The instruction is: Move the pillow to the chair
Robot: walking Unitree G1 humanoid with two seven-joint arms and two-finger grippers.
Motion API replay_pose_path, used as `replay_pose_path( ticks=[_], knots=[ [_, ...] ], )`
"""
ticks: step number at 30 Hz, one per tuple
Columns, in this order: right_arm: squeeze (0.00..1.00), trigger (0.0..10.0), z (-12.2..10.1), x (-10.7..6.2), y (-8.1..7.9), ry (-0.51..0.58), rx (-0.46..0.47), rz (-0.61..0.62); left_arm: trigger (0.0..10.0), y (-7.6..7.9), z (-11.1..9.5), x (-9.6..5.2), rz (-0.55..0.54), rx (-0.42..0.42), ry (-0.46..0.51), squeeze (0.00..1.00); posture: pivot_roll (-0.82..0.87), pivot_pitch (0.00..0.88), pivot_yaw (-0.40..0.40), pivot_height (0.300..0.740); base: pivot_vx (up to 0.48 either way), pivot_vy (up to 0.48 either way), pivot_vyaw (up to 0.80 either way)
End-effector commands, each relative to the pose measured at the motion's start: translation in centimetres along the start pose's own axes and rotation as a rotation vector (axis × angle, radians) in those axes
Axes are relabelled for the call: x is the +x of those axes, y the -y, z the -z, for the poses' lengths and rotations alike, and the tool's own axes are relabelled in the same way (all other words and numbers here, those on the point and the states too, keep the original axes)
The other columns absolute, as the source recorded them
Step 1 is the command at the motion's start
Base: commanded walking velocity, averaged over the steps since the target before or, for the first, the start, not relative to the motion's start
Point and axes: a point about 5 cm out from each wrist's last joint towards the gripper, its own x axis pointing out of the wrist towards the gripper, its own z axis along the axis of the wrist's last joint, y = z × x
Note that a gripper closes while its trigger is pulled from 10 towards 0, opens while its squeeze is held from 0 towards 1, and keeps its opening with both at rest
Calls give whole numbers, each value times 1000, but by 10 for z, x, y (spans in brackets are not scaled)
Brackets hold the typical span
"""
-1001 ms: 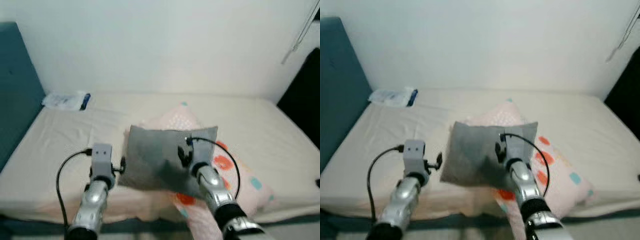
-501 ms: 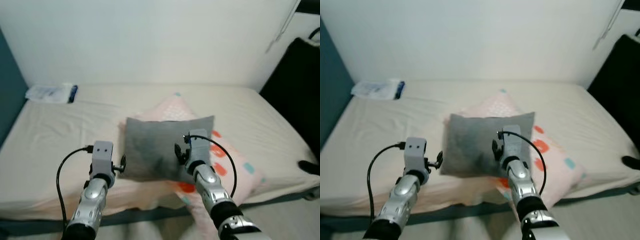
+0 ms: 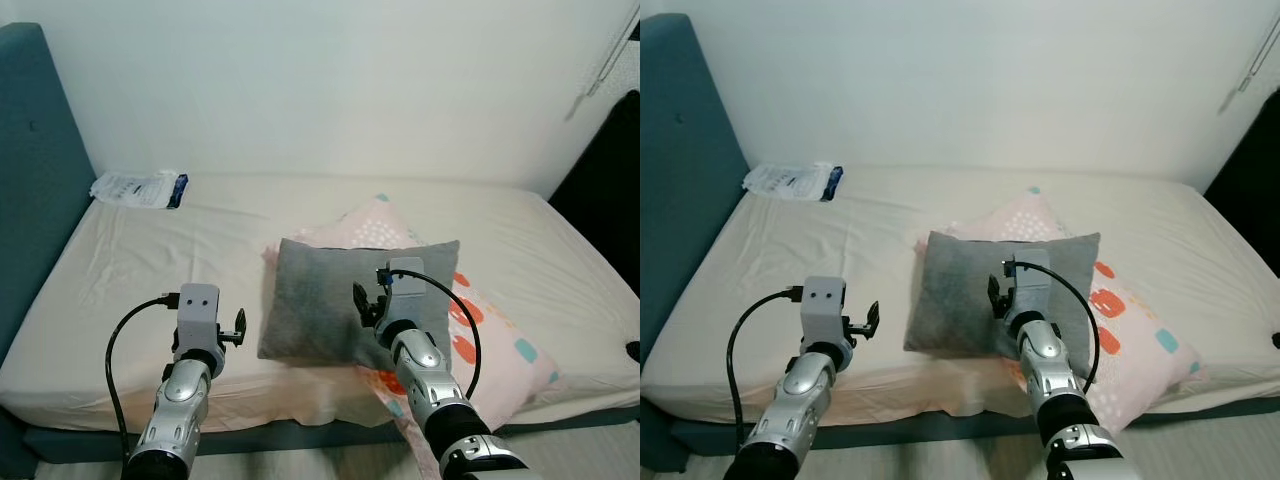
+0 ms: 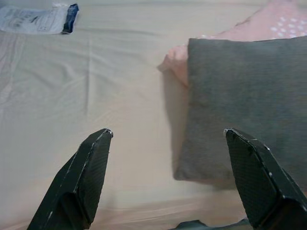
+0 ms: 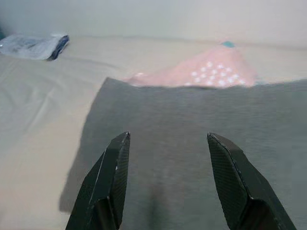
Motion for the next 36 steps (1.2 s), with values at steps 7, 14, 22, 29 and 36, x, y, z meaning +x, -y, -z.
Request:
replay_pose_path(
  ticks=[7,14,22,29,36],
  knots=[
    [0,10000,-27,12,9,88,-179,70,10000,5,-6,1,-1,-5,21,0,3,0,-105,740,0,-274,0],
    [0,10000,-14,12,24,-47,16,98,10000,5,-11,2,20,-14,33,0,-5,0,-102,740,0,0,0],
    [0,10000,-7,10,25,-87,-69,99,10000,10,-16,4,31,-5,46,0,-10,0,-98,740,0,0,0],
    [0,10000,-8,11,23,-83,-65,93,10000,10,-14,3,36,-11,31,0,-12,0,-99,726,0,0,0],
    [0,10000,-10,12,23,-82,-71,98,10000,12,-14,2,37,-12,29,0,-6,0,-110,697,0,0,0]
  ],
)
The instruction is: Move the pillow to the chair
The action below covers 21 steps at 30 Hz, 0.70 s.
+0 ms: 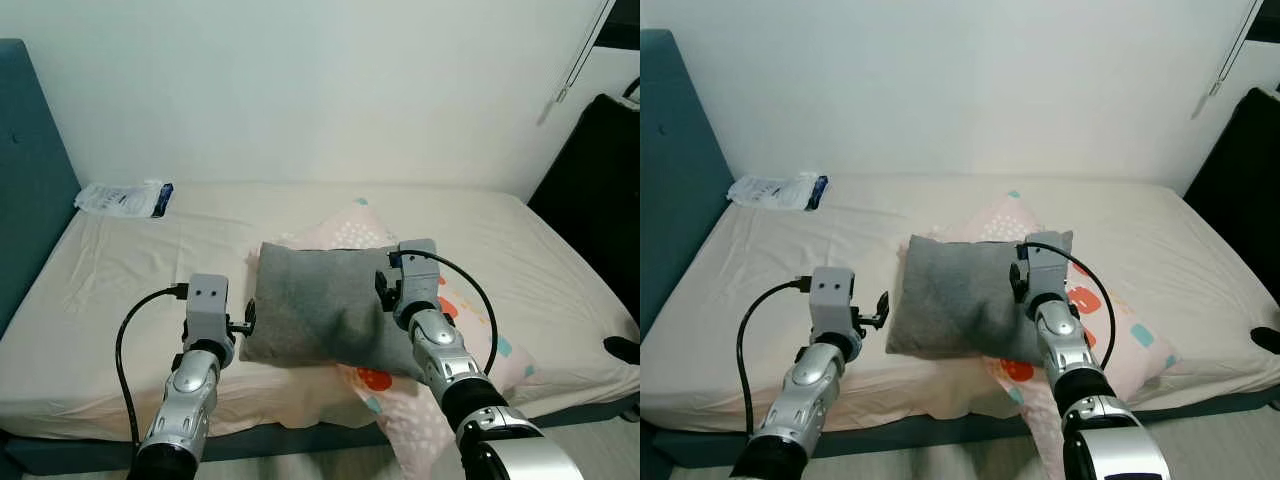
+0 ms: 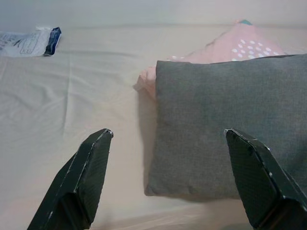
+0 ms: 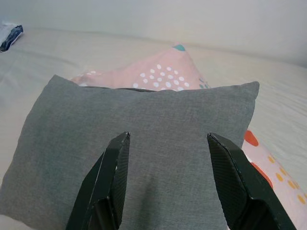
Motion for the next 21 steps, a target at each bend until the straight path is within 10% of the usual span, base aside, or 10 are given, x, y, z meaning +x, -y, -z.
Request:
replay_pose_path(
  ticks=[1,21],
  knots=[
    [0,10000,4,0,0,-26,2,5,10000,3,2,-1,6,-4,-11,0,-6,0,-110,697,0,0,0],
    [0,10000,0,0,-4,12,-10,-3,10000,2,3,-2,-9,-1,-21,0,-5,0,-109,687,0,0,0]
  ],
)
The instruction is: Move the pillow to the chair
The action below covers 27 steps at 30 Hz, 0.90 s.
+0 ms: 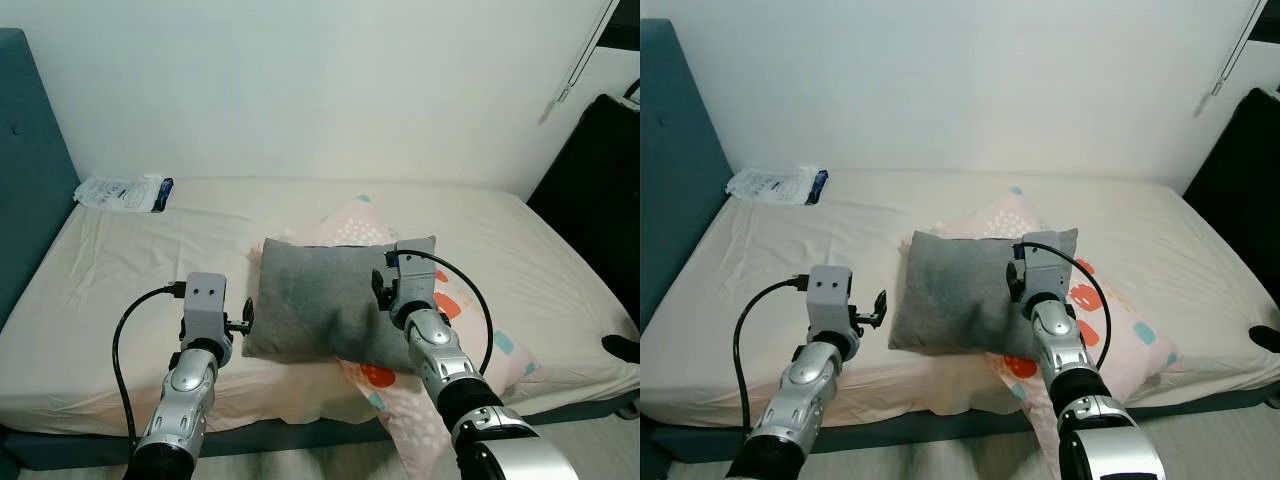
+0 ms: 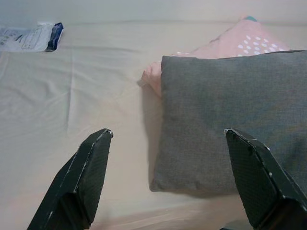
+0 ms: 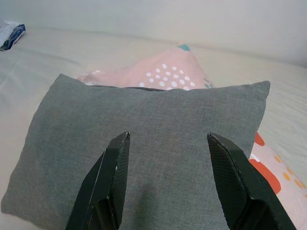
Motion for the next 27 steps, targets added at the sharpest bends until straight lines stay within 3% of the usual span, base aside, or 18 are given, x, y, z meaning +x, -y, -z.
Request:
replay_pose_path(
  ticks=[1,27],
  knots=[
    [0,10000,2,0,-1,-4,-16,-1,10000,2,3,-2,-3,-1,-19,0,-5,0,-109,687,0,0,0],
    [0,10000,0,-3,-6,48,-27,-33,10000,1,1,-1,1,18,-3,0,-2,0,-106,707,0,0,0]
  ],
)
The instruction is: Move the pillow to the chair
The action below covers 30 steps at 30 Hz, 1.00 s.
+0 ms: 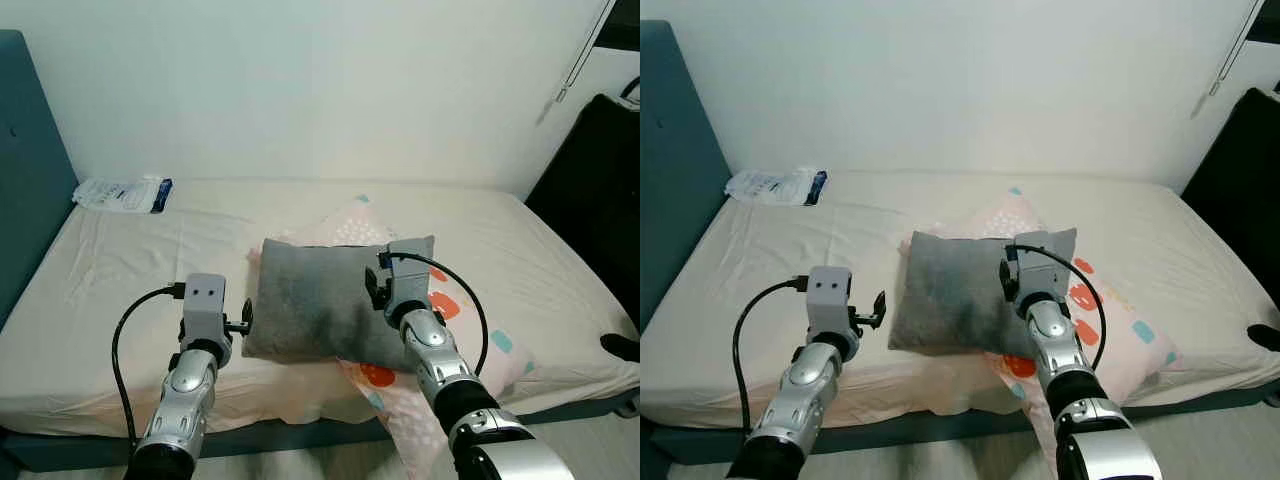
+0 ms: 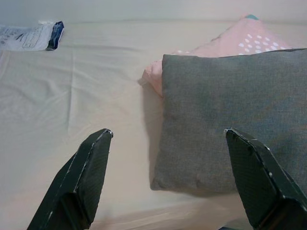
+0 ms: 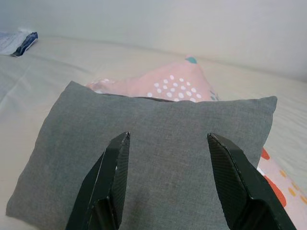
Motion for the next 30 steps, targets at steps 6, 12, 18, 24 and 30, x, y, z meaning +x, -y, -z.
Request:
replay_pose_path(
  ticks=[6,12,18,24,30],
  knots=[
    [0,10000,4,-2,1,-2,-3,4,10000,4,-2,-2,29,13,33,0,-2,0,-107,707,53,0,0],
    [0,10000,5,-3,0,0,-2,-3,10000,6,-3,-2,37,6,40,0,-3,0,-108,707,411,0,0],
    [0,10000,4,-3,0,1,-2,-4,10000,6,-4,-2,37,3,41,0,-3,0,-108,707,386,0,0],
    [0,10000,5,-3,0,0,-2,-5,10000,5,-3,-2,36,2,37,0,-1,0,-107,707,364,0,0],
    [0,10000,5,-3,-1,-1,-1,-7,10000,2,-2,-1,18,-4,25,0,2,0,-107,707,0,0,0]
  ],
)
